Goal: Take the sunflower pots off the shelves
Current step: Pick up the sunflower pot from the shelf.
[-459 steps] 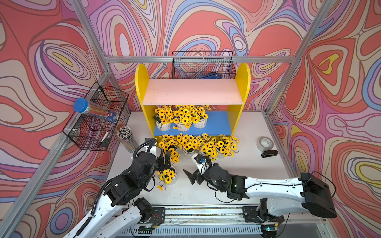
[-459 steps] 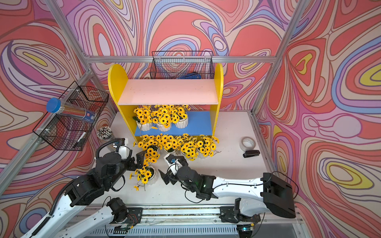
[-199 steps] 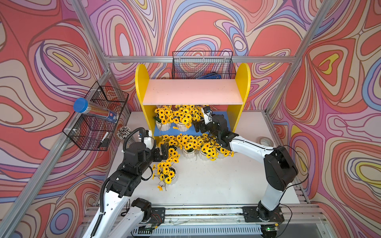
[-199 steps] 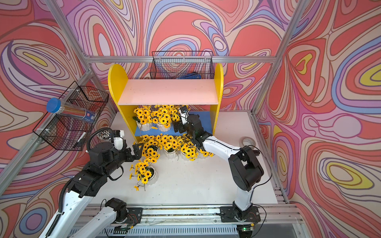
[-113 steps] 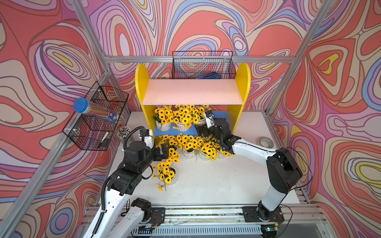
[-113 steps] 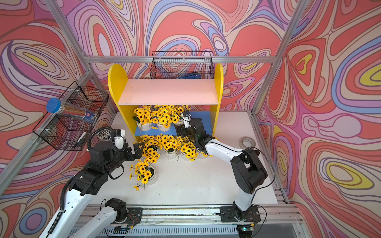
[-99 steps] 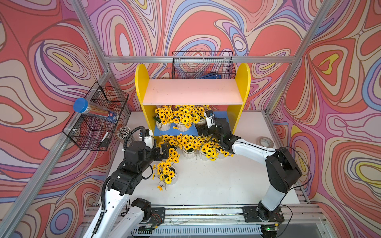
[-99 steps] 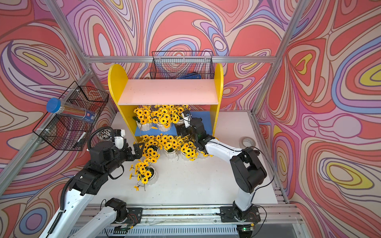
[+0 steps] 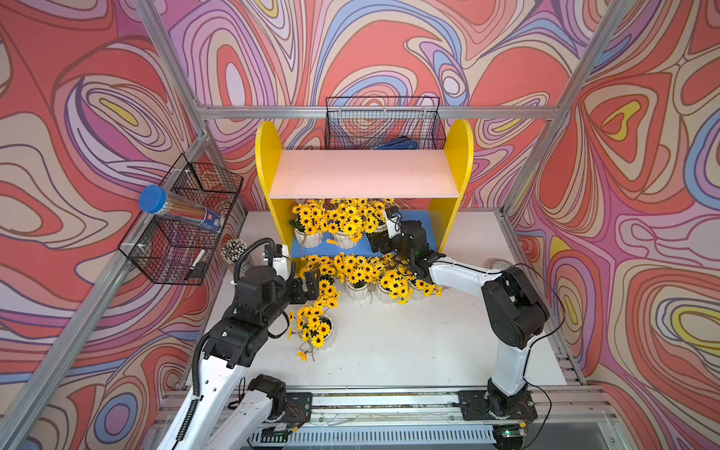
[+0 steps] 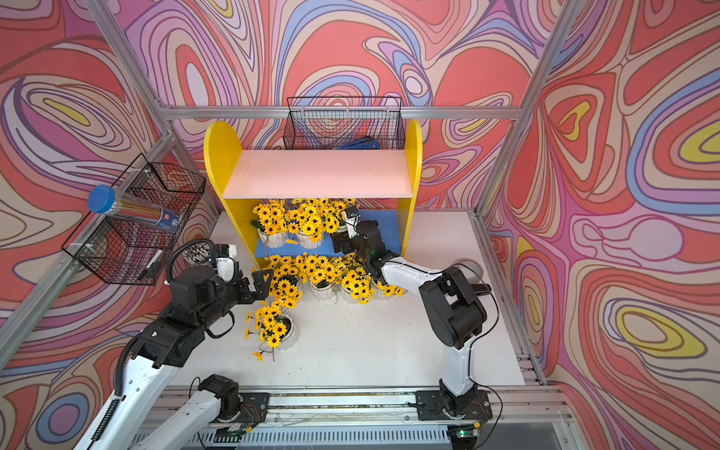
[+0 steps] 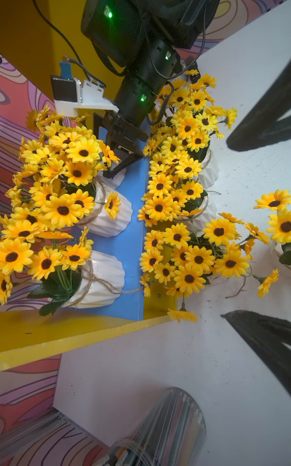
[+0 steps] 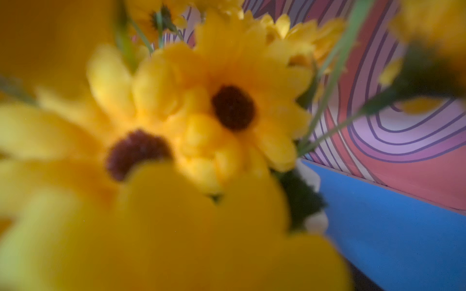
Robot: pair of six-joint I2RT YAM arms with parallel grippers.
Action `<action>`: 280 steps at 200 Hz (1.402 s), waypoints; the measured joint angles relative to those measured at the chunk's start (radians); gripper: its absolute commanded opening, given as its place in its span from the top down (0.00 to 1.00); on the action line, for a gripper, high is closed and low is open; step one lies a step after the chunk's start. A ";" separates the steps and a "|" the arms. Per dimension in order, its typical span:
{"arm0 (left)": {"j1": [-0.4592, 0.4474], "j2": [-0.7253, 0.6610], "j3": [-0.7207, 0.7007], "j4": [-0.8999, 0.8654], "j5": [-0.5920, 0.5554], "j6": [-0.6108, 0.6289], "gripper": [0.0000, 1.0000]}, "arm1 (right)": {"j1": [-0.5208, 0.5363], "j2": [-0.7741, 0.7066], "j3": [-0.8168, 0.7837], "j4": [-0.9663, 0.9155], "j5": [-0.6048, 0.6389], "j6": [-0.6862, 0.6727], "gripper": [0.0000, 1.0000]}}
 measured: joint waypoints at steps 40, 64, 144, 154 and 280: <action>0.002 0.000 0.000 0.000 0.009 0.000 0.00 | 0.000 0.000 0.000 0.023 0.001 -0.004 0.02; 0.008 0.000 0.000 0.000 0.011 -0.003 0.00 | 0.000 0.005 0.010 0.029 0.001 -0.011 0.02; 0.014 0.003 0.000 0.001 0.026 -0.007 0.00 | 0.000 0.072 0.074 0.069 -0.002 -0.018 0.13; 0.016 0.005 0.000 0.001 0.028 -0.007 0.00 | 0.000 0.072 0.074 0.076 -0.003 -0.020 0.17; 0.040 0.014 -0.001 0.014 0.054 -0.008 0.00 | 0.000 0.012 -0.063 0.197 0.004 -0.029 0.35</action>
